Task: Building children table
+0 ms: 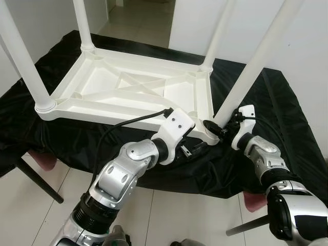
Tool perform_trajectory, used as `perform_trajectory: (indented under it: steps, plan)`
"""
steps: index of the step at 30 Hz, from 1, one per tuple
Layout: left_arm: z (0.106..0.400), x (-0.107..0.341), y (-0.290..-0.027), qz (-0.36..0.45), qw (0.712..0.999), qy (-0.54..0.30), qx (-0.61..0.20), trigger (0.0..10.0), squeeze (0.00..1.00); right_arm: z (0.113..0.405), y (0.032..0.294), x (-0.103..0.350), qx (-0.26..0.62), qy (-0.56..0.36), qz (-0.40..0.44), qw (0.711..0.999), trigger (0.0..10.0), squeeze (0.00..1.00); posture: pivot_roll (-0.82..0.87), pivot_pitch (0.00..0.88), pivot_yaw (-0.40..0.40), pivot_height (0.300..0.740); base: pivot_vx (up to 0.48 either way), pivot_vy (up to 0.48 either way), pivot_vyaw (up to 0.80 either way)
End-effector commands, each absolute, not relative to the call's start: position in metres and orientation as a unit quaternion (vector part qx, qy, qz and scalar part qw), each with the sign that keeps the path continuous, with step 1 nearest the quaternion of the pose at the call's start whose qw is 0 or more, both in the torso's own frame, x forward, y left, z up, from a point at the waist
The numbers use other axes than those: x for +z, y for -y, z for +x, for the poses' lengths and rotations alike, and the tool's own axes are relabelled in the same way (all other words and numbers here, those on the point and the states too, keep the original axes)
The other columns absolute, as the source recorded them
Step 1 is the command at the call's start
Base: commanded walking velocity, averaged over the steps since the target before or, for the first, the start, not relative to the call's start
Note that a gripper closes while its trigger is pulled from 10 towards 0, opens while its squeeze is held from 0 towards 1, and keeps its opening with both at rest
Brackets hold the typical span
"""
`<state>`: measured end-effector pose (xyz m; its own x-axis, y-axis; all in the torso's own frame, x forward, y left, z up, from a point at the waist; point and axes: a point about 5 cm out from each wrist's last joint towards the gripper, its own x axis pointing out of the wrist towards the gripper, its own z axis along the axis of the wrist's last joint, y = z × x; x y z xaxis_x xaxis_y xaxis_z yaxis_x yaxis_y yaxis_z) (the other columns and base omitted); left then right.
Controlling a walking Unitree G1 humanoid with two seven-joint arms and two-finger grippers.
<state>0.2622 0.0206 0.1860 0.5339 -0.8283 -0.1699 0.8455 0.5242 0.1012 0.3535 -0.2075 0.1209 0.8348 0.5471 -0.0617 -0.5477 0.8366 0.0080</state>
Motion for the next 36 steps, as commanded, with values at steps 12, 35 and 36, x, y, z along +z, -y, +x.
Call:
perform_trajectory:
  steps: [12,35,36]
  plan:
    - [0.263,0.187,-0.018,0.080,0.872,-0.053,-0.479,10.0,0.00,0.346,0.182,0.114,0.212,0.004,0.013,0.977,0.0,0.00,0.09,0.034,-0.066,0.740,0.000,0.000,0.00]
    - [0.264,0.187,-0.014,0.077,0.870,-0.053,-0.484,10.0,0.00,0.316,0.156,0.113,-0.101,0.007,0.047,0.994,0.0,0.00,0.07,0.035,-0.058,0.740,0.000,0.000,0.00]
    - [0.264,0.187,-0.014,0.077,0.870,-0.053,-0.484,10.0,0.00,0.316,0.156,0.113,-0.101,0.007,0.047,0.994,0.0,0.00,0.07,0.035,-0.058,0.740,0.000,0.000,0.00]
